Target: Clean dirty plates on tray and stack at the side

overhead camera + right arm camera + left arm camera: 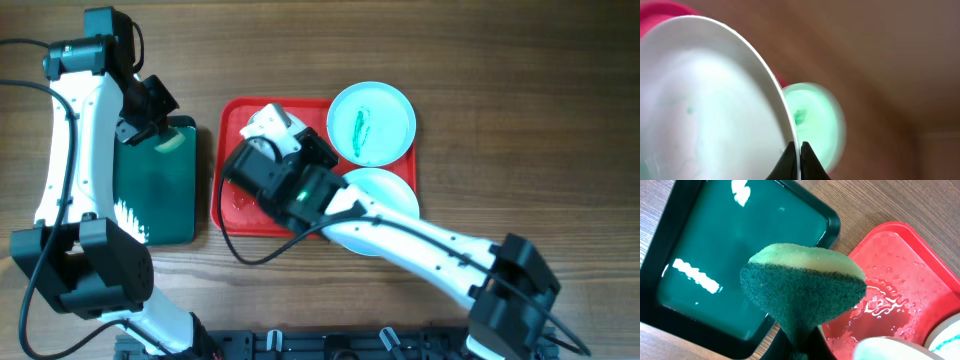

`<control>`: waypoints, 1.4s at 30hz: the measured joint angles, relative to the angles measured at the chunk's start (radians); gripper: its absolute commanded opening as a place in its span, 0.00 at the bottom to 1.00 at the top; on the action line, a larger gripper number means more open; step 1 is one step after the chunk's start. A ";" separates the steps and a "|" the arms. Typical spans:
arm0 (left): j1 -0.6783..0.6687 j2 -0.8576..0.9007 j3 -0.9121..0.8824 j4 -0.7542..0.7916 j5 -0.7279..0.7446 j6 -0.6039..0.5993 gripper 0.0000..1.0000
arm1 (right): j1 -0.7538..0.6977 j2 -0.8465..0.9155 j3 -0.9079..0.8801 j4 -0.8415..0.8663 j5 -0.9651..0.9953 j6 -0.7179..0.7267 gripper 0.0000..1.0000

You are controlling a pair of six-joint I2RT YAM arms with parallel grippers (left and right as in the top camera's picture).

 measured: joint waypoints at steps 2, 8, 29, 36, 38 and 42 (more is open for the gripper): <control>0.000 0.000 0.000 0.000 0.000 0.000 0.04 | -0.065 -0.050 -0.001 0.001 -0.183 0.048 0.04; 0.000 0.000 0.000 0.006 0.000 0.000 0.04 | -0.525 -0.233 0.000 -0.089 -0.722 0.120 0.04; 0.000 0.000 0.000 0.018 0.000 0.000 0.04 | -1.328 -0.223 -0.566 0.192 -0.830 0.263 0.18; 0.000 0.000 0.000 0.019 0.000 0.000 0.04 | -1.328 -0.195 -0.589 0.142 -0.823 0.287 0.39; 0.000 0.000 0.000 0.019 0.000 0.000 0.04 | -1.328 -0.200 -0.536 0.033 -0.910 0.269 0.40; 0.000 0.000 0.000 0.019 0.000 0.000 0.04 | -1.291 -0.311 -0.428 -0.147 -1.086 0.218 0.43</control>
